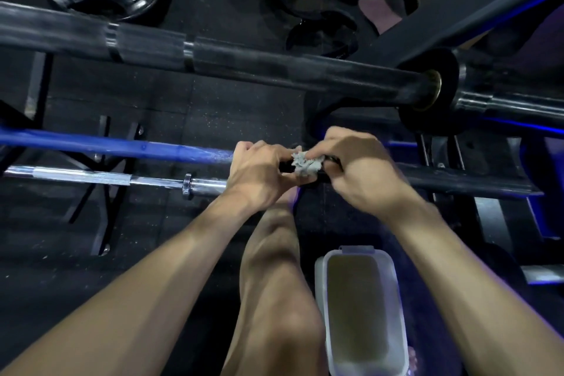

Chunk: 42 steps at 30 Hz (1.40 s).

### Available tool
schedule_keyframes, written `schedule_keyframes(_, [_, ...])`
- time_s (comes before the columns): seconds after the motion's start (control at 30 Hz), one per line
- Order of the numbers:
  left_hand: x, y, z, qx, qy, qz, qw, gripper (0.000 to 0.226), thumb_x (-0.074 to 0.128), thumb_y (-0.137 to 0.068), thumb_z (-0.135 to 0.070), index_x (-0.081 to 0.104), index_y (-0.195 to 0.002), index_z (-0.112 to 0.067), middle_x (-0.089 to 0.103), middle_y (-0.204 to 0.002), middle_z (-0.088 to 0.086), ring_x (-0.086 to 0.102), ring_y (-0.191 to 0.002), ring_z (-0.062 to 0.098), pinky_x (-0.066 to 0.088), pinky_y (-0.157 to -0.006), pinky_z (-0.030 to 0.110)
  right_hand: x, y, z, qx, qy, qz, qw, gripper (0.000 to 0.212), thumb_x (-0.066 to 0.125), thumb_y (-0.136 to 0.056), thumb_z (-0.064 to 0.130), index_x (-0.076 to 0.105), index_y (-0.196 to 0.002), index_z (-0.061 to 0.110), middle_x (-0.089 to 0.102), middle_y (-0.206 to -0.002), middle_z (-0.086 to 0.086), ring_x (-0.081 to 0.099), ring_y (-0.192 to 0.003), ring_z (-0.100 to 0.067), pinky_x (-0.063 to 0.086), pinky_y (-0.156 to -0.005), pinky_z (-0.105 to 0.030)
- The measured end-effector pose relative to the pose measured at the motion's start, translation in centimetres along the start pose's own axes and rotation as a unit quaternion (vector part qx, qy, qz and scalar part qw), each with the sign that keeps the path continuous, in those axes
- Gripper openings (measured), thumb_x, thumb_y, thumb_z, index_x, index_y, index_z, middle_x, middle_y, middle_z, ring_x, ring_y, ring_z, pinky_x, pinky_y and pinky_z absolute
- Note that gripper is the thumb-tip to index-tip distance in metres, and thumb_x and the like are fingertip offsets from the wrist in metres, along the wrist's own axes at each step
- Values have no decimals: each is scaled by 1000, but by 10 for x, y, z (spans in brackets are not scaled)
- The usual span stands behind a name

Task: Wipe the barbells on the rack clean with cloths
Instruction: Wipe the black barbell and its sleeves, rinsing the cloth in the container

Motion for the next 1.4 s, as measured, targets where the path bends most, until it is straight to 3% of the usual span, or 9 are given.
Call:
schedule_keyframes(0.13, [-1,-1,-3,-11,-4,10,1000,40,64,-78,-75,58,-68,-37,59,-66,-15,56,-80,10,28,-82,32,11,-25,-9,66,15,-17,998,32,57,-90,5,78,-109,21,63,-99,-3,61,-96,-28,49,-84,-40])
schedule_keyframes(0.23, [-3,1,-2,-7,37,-11,999,43,74,-73,-71,74,-97,-35,74,-89,-12,63,-97,10,35,-93,31,11,-41,-20,113,2,-25,993,28,60,-92,10,78,-108,24,69,-104,0,65,-98,-25,50,-85,-28])
schedule_keyframes(0.33, [0,2,0,-20,57,-5,998,71,79,-65,-72,61,-126,-43,71,-115,-15,58,-115,7,26,-96,23,-9,-16,-36,179,-99,-121,971,16,61,-95,14,74,-92,22,67,-84,8,65,-76,-9,36,-63,-3])
schedule_keyframes(0.47, [0,0,-1,-31,30,37,998,93,52,-64,-91,41,-146,-49,67,-120,-13,52,-122,12,23,-98,24,-22,45,-66,276,-141,-233,922,31,59,-97,14,61,-67,24,62,-58,14,66,-65,-6,43,-60,-15])
schedule_keyframes(0.57, [-2,1,-3,-40,41,47,997,75,47,-76,-87,41,-144,-56,62,-107,-13,45,-114,12,21,-99,24,-12,75,-79,277,-105,-301,906,13,63,-93,21,67,-81,21,64,-76,2,63,-77,-24,51,-74,-38])
schedule_keyframes(0.73, [-4,2,-4,-13,33,29,999,71,58,-77,-80,44,-142,-56,68,-117,-13,49,-119,11,21,-97,25,39,41,-33,231,-161,-293,914,23,60,-92,24,70,-95,3,62,-90,-9,60,-81,-24,46,-79,-36])
schedule_keyframes(0.93, [-4,2,-6,-9,30,25,999,66,60,-82,-76,48,-142,-52,68,-124,-16,49,-122,10,24,-103,29,44,26,-15,168,-58,-248,952,13,60,-93,13,71,-96,6,63,-95,-12,62,-76,-29,47,-73,-34])
schedule_keyframes(1.17, [-2,1,-3,-22,60,42,997,69,63,-68,-81,46,-132,-60,64,-109,-18,49,-114,10,16,-91,22,4,63,-93,374,67,-214,900,28,52,-102,34,72,-115,19,63,-113,-12,64,-95,-38,47,-77,-37])
schedule_keyframes(1.4, [1,0,-6,-6,-16,32,999,87,71,-64,-81,39,-140,-54,67,-107,-14,52,-111,13,18,-87,27,43,34,-25,184,-24,-228,956,31,48,-98,31,74,-102,15,60,-99,-7,62,-80,-24,48,-71,-34])
Point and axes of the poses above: each hand's wrist, its own y-axis away from the middle knuckle, its own x-axis out of the palm, z = x × y, the point moved 3 cm from there along -y, towards the middle knuckle
